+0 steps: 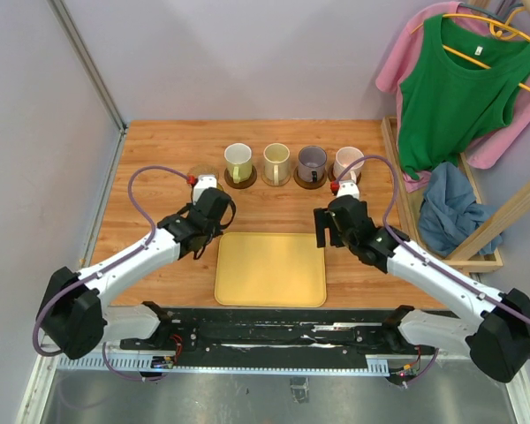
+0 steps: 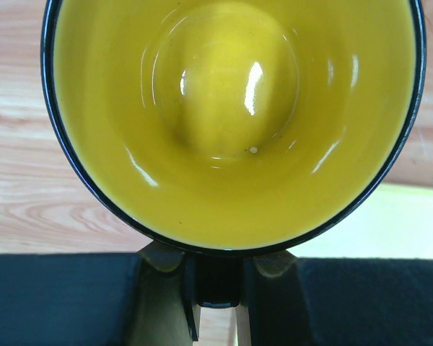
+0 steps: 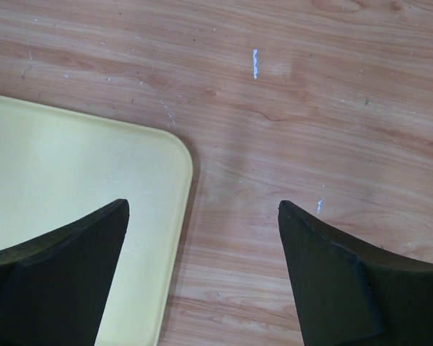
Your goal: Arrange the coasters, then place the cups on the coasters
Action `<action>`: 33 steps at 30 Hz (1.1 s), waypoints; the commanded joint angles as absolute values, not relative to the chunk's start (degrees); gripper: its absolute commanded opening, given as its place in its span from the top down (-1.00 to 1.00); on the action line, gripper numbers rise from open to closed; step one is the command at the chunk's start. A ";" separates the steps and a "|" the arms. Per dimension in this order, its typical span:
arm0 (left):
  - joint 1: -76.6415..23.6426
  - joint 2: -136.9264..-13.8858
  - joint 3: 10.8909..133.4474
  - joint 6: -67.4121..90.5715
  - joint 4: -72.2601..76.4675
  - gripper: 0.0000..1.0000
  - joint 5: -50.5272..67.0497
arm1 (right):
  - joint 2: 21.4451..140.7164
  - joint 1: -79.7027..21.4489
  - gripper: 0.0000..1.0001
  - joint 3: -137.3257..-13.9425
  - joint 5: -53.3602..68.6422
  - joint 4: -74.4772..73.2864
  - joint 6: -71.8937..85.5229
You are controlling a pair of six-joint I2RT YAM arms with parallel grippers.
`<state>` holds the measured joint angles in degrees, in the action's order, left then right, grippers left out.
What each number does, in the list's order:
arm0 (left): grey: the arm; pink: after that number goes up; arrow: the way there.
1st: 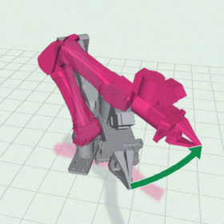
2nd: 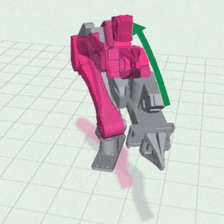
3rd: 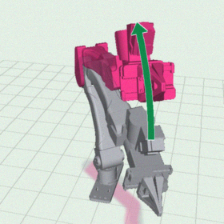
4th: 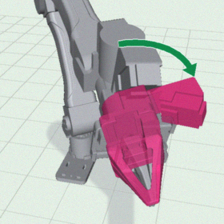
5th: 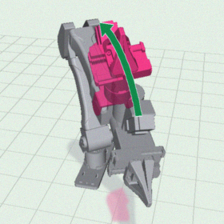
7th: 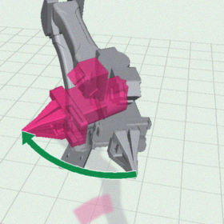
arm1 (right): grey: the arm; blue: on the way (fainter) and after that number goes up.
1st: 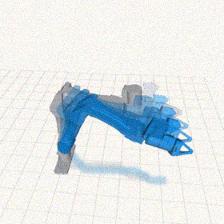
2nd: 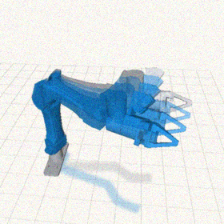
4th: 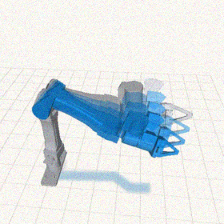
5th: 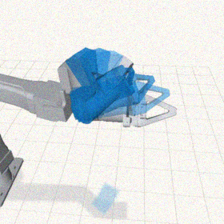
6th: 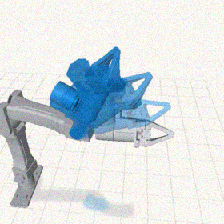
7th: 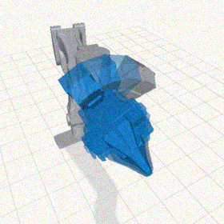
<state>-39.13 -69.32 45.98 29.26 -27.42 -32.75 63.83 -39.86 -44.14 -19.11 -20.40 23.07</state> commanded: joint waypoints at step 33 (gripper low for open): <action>-10.29 -101.90 70.69 12.38 -13.45 0.99 -9.94 | 66.36 -34.66 -0.69 -47.08 -20.49 -18.81 21.04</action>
<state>-11.05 -100.60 67.51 10.90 -13.17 -11.31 65.73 -36.95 -44.84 -20.71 -19.33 21.19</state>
